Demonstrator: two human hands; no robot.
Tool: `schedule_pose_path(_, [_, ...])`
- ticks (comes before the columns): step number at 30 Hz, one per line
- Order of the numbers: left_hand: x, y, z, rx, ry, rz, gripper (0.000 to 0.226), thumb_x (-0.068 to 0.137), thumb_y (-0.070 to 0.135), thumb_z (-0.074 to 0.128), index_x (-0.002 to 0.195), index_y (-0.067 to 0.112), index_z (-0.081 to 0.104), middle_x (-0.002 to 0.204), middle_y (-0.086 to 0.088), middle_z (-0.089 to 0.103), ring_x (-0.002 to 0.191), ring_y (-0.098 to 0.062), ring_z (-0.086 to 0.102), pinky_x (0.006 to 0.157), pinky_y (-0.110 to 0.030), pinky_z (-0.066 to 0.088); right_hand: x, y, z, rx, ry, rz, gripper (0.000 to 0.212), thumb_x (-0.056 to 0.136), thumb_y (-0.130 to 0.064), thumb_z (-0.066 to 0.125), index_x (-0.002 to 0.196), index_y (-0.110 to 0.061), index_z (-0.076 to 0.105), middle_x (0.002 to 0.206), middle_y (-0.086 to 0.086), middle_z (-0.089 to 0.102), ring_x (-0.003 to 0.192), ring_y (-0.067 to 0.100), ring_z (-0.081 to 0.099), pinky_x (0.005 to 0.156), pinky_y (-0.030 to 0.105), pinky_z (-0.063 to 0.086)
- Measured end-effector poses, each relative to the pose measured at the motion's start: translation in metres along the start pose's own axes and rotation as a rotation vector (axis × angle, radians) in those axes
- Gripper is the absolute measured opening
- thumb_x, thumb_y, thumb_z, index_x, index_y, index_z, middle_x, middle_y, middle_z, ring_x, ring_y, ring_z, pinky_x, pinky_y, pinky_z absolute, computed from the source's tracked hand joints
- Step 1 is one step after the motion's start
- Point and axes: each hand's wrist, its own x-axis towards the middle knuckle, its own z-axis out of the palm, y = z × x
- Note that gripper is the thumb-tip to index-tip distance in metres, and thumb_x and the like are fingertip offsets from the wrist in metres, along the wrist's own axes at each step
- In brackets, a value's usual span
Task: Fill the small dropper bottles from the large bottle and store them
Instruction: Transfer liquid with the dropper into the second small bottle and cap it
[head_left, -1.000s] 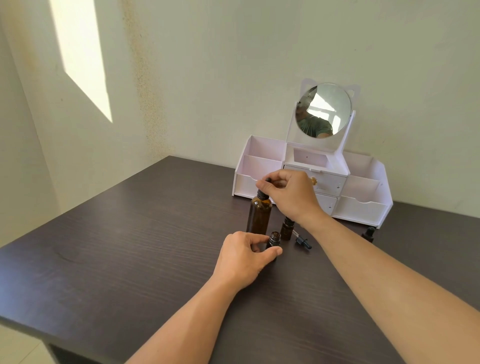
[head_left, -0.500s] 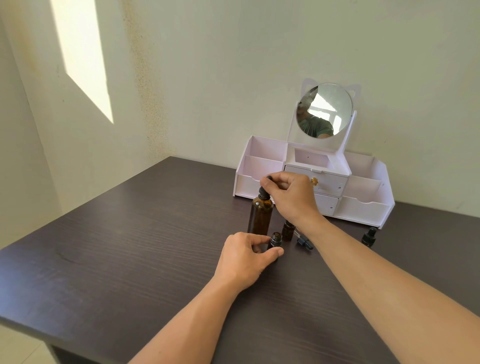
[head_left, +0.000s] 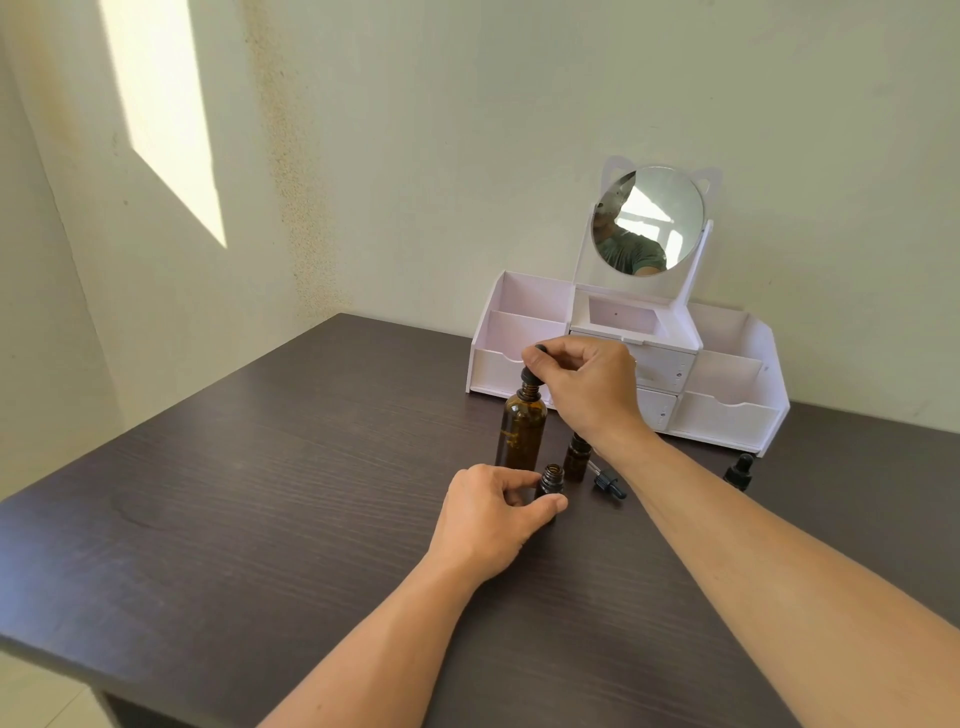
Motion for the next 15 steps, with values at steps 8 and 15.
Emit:
schedule_pose_path(8, [0.000, 0.000, 0.000, 0.002, 0.007, -0.001, 0.056, 0.081, 0.048, 0.071, 0.129, 0.022, 0.061, 0.067, 0.009, 0.062, 0.061, -0.002, 0.059, 0.063, -0.013, 0.048, 0.001, 0.000, 0.000, -0.020, 0.011, -0.022, 0.012, 0.084, -0.016, 0.070, 0.091, -0.007, 0.075, 0.078, -0.003, 0.070, 0.071, 0.001, 0.065, 0.061, 0.007, 0.051])
schedule_pose_path(15, [0.000, -0.001, 0.000, -0.009, 0.028, 0.009, 0.055, 0.079, 0.050, 0.073, 0.126, 0.023, 0.064, 0.066, 0.010, 0.060, 0.062, -0.001, 0.057, 0.063, -0.014, 0.048, 0.009, -0.012, -0.010, 0.100, 0.026, 0.005, 0.008, 0.085, -0.015, 0.070, 0.088, -0.009, 0.073, 0.075, 0.001, 0.073, 0.070, 0.010, 0.071, 0.072, 0.024, 0.057])
